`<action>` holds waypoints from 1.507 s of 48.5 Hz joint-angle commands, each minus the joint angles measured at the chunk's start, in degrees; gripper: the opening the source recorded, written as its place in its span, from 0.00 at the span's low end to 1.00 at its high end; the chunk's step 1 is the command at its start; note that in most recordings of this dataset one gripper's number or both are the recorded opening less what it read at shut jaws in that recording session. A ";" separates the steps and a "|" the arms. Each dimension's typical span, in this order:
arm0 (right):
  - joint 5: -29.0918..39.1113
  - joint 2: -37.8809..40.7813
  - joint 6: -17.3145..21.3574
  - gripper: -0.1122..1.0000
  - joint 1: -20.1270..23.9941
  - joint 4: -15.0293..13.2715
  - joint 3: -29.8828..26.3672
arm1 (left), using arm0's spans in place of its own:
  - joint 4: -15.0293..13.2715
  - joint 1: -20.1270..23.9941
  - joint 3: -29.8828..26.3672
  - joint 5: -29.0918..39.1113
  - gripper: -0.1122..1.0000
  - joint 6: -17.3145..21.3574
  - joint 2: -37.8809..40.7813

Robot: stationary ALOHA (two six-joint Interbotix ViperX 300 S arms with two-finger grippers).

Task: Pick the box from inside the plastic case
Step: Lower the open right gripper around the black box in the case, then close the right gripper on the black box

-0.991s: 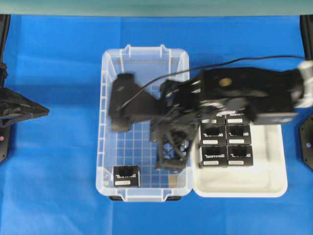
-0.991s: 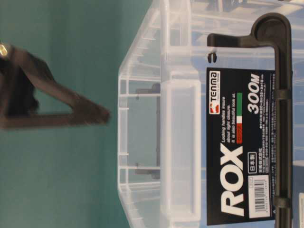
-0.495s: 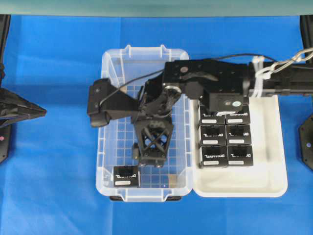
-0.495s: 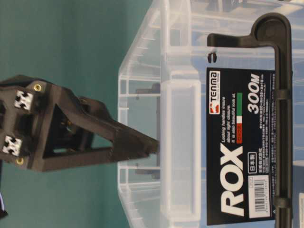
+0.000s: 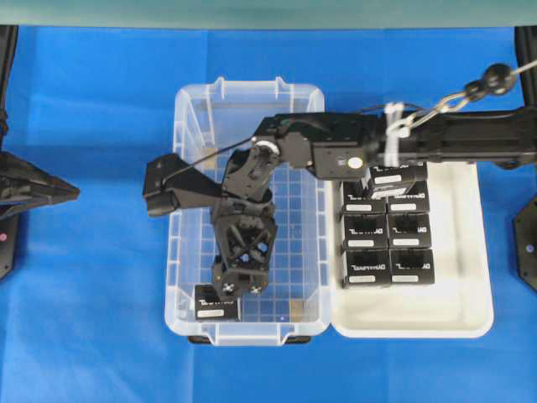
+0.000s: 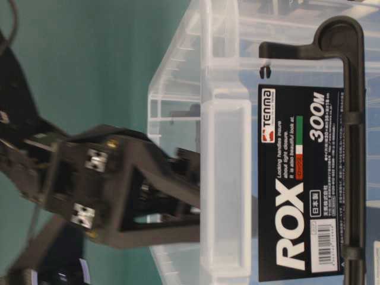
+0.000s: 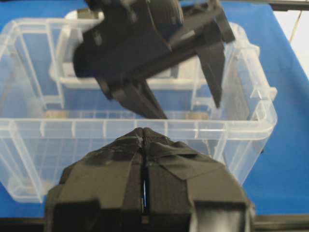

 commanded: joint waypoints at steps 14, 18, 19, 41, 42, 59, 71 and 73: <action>-3.52 3.78 -2.72 0.99 1.14 2.46 -0.09 | 0.18 -0.09 -1.67 -0.26 0.04 0.00 0.35; -3.78 4.22 -2.72 0.99 1.49 2.46 0.00 | 0.18 -0.09 -1.58 -0.26 0.04 0.00 0.35; -3.87 4.31 -2.72 0.99 1.49 2.46 0.00 | 0.18 -0.09 -1.58 -0.26 0.04 0.00 0.44; -8.70 6.59 -2.29 0.99 2.90 0.97 0.53 | 0.18 0.18 -1.41 -0.26 0.04 0.00 0.62; -8.96 6.68 -2.20 0.99 2.81 0.62 0.79 | 0.09 0.18 -1.41 -0.26 0.04 0.00 0.62; -11.78 5.45 -1.85 0.99 -0.18 -3.08 3.52 | 0.18 0.18 -1.41 -0.26 0.04 -0.09 0.70; -11.43 5.01 -1.93 0.99 -1.76 -3.69 1.93 | 0.18 0.18 -1.41 -0.26 0.04 -0.09 0.70; -11.34 4.75 -2.02 0.99 -1.76 -3.69 1.58 | 0.18 0.18 -1.32 -0.26 0.04 -0.09 0.70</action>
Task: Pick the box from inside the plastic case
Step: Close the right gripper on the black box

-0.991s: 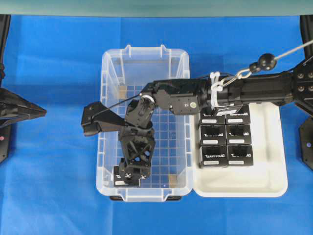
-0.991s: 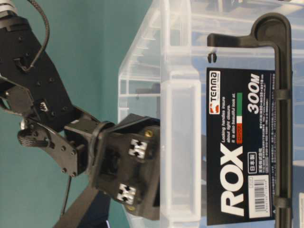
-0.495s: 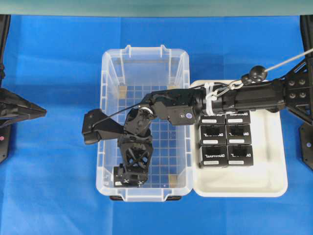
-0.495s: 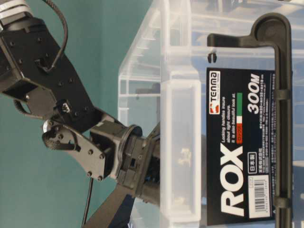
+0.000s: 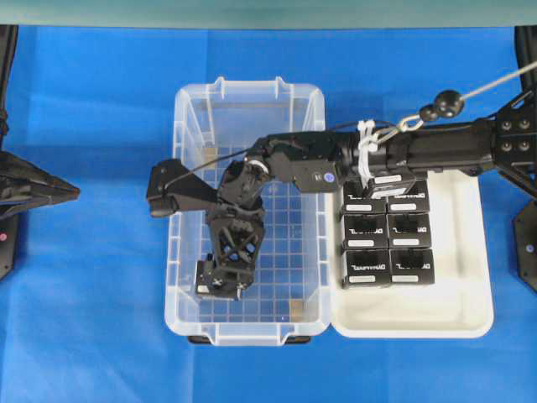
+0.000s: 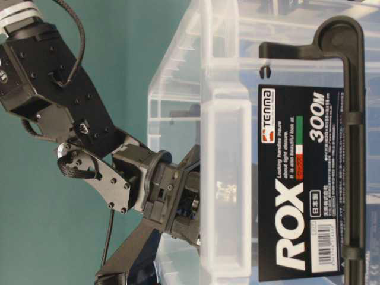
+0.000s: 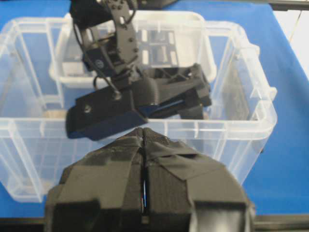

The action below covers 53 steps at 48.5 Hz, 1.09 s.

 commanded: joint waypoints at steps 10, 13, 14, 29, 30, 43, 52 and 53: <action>2.72 -0.97 -0.35 0.99 1.41 -0.26 -2.29 | 0.09 0.09 -1.32 -0.26 0.04 0.00 0.70; 2.81 -0.97 -0.26 0.99 2.20 -0.26 -2.37 | 0.09 0.09 -1.32 -0.26 0.04 0.00 0.70; 2.64 -0.97 -0.18 0.99 2.64 -0.35 -2.46 | 0.09 0.09 -1.32 -0.26 0.04 0.00 0.70; 0.44 -0.62 4.22 1.00 4.31 -7.38 -2.29 | 0.09 0.09 -1.23 -0.26 0.04 0.09 0.62; 0.26 -0.62 4.83 1.00 4.31 -8.17 -2.29 | 0.09 0.09 -1.23 -0.26 0.04 0.00 0.70; -0.26 0.09 8.61 1.00 5.19 -12.13 -2.20 | 0.09 0.09 -0.97 -0.26 0.04 0.00 0.70; -0.35 0.88 8.79 1.00 5.89 -12.13 -2.02 | 0.00 0.09 -0.70 -0.26 0.04 0.09 0.70; -0.35 1.05 8.88 1.00 5.89 -12.13 -2.02 | 0.09 0.09 -0.62 -0.26 0.04 0.00 0.70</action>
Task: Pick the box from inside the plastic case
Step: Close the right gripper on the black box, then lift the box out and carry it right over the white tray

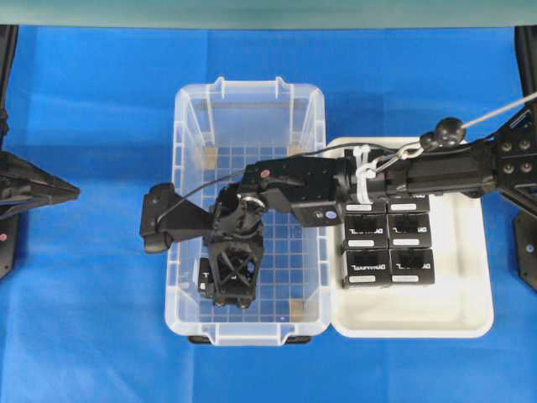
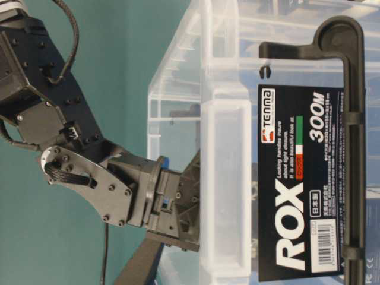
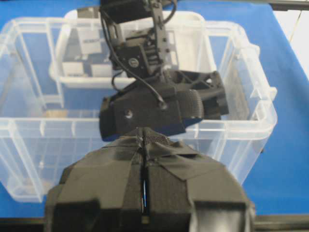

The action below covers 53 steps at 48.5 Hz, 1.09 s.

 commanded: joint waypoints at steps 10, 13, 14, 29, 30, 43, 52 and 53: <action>-2.20 1.58 0.26 1.00 0.44 -0.88 -0.18 | 0.09 0.09 -0.62 -0.26 0.04 0.00 0.70; -2.46 1.58 0.26 1.00 0.44 -1.67 -0.18 | 0.18 0.18 -0.62 -0.26 0.04 0.00 0.70; -2.46 1.58 0.18 1.00 0.44 -1.93 -0.18 | 0.09 0.09 -0.62 -0.26 0.04 0.00 0.70; 0.88 0.53 0.09 0.70 0.26 -2.81 -0.44 | 0.09 0.09 -0.62 -0.26 0.04 0.00 0.44; 1.14 0.35 0.09 0.70 0.18 -2.81 -0.53 | 0.18 0.09 -0.62 -0.26 0.04 0.00 0.44; 2.99 -4.66 0.09 0.70 -1.41 -2.90 -1.14 | 0.18 0.09 -0.62 -0.26 0.04 0.00 0.44; 6.94 -9.23 0.09 0.70 -4.13 -2.81 -2.99 | 0.18 0.09 -0.70 -0.26 0.04 0.00 0.35; 7.73 -9.76 0.09 0.70 -4.48 -2.81 -3.43 | 0.18 0.09 -0.79 -0.26 0.04 0.00 0.35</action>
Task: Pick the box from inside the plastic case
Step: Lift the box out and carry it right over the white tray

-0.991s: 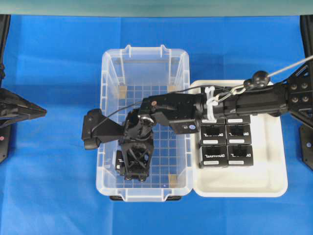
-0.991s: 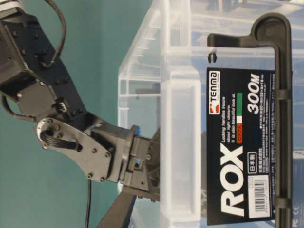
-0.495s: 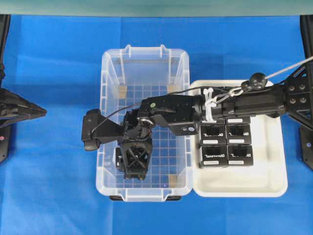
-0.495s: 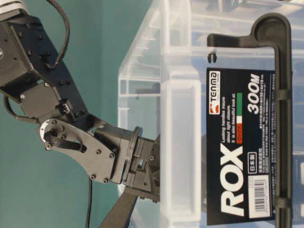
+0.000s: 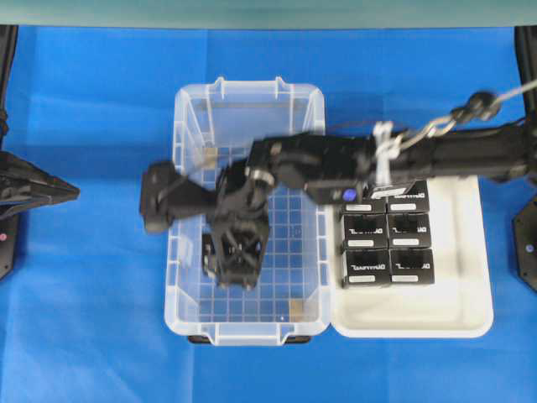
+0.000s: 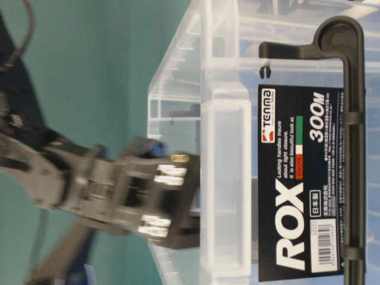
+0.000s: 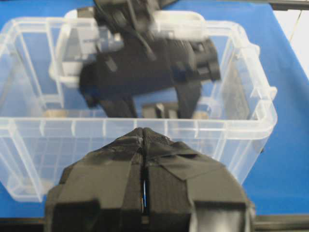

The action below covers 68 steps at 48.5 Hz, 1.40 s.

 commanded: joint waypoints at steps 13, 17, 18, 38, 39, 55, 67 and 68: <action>14.24 -10.72 0.09 0.70 -4.83 0.18 -9.67 | 0.09 0.09 -0.88 -0.26 0.04 -0.09 0.18; 18.72 -13.10 0.26 0.69 -5.62 0.18 -12.04 | 0.09 0.09 -0.88 -0.26 0.04 -0.09 0.18; 19.95 -13.62 0.26 0.69 -5.80 0.09 -12.48 | 0.09 0.09 -0.79 -0.26 0.04 -0.09 0.18; 35.77 -22.94 5.98 0.69 -6.50 0.09 -8.88 | 0.00 0.09 -0.88 -0.26 0.04 -0.53 0.18; 35.68 -23.47 5.98 0.69 -6.59 0.09 -7.82 | 0.09 0.09 -0.88 -0.26 0.04 -0.70 0.18; 22.32 -34.19 5.89 0.69 -6.68 -0.35 17.40 | 0.09 0.09 -0.79 -0.26 0.04 -0.97 0.18; 8.09 -38.32 5.98 0.69 -5.36 -9.14 36.30 | 0.09 0.18 -0.70 -0.26 0.04 -0.97 0.26; 6.86 -38.41 5.98 0.69 -5.01 -9.84 37.27 | 0.09 0.18 -0.70 -0.35 0.04 -0.97 0.35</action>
